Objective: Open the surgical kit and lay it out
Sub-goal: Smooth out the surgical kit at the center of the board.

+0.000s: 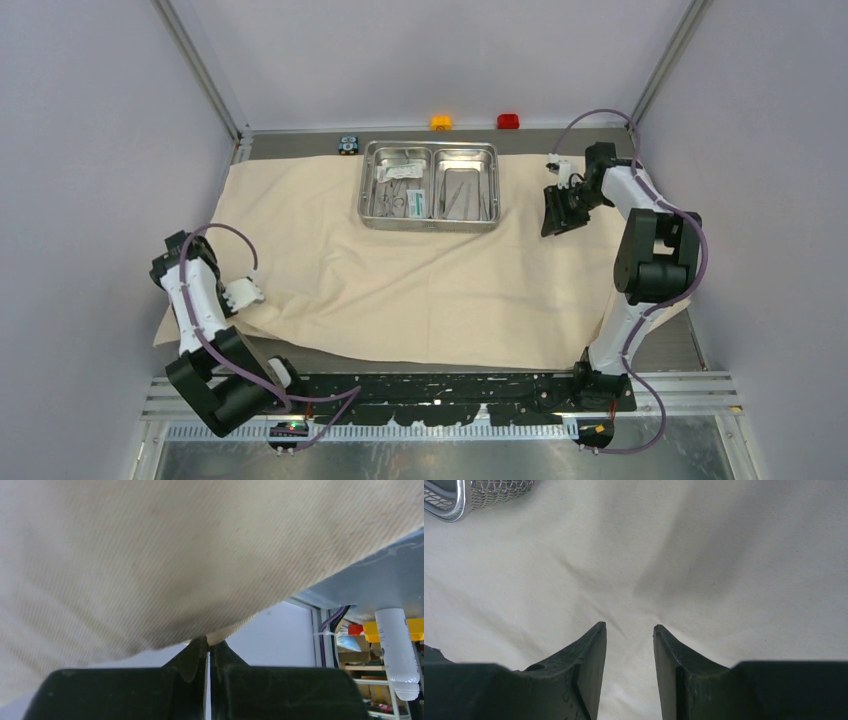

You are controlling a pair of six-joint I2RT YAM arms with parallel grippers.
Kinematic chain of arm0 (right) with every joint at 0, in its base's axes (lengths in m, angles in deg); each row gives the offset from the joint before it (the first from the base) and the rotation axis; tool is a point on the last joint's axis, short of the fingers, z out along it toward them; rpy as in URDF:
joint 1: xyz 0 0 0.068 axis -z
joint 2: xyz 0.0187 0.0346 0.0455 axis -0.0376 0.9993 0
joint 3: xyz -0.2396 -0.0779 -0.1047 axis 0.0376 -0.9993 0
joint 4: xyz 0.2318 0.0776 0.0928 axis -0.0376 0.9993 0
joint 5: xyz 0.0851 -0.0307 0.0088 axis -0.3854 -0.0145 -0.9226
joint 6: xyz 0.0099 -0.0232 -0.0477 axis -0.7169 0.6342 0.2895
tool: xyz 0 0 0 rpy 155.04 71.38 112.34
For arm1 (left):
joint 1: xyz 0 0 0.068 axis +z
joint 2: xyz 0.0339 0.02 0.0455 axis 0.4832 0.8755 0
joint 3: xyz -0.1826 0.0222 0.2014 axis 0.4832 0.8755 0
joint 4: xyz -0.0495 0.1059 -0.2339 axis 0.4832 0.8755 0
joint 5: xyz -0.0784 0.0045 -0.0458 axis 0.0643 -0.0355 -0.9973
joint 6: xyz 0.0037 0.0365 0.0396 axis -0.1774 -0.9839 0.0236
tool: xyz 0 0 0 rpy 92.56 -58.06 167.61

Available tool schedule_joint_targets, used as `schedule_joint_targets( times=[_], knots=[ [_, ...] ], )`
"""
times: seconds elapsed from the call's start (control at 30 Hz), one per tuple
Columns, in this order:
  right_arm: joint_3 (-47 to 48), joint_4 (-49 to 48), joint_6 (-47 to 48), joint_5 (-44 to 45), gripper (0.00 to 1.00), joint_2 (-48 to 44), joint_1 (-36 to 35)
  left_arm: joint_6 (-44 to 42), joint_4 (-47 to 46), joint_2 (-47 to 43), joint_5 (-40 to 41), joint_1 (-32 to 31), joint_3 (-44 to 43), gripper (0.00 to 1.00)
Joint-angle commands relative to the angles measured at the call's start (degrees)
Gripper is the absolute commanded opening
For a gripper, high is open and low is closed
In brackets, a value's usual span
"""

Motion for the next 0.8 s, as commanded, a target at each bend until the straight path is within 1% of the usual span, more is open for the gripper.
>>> schedule_joint_targets(
  times=[0.0, 0.2, 0.3, 0.37, 0.47, 0.63, 0.77],
  knots=[
    [2.30, 0.20, 1.42, -1.78, 0.44, 0.39, -0.29, -4.41, 1.59, -2.84, 5.29, 0.82, 3.31, 0.02],
    [2.99, 0.96, 2.23, -1.99, 0.44, 0.35, -0.30, -4.47, -1.18, -2.48, 7.61, 1.24, 5.06, 0.18],
    [3.25, 1.18, 2.49, -1.88, 0.44, 0.40, -0.28, -4.87, -4.02, -2.29, 8.56, 1.40, 4.86, 0.30],
    [3.58, 1.56, 2.64, -1.96, 0.44, 0.53, -0.29, -5.43, -5.90, -2.18, 9.33, 1.59, 4.45, 0.36],
    [4.08, 1.85, 2.88, -1.97, 0.44, 0.73, -0.29, -5.79, -6.87, -1.96, 9.30, 1.72, 2.78, 0.42],
    [4.86, 2.39, 2.83, -2.40, 0.44, 0.97, -0.29, -4.65, -3.67, -1.35, 4.86, 1.64, -1.23, 0.51],
    [5.59, 3.03, 2.83, -2.37, 0.44, 0.81, -0.44, -2.18, -0.56, -0.37, -1.46, 1.67, -3.90, 0.54]
  ],
)
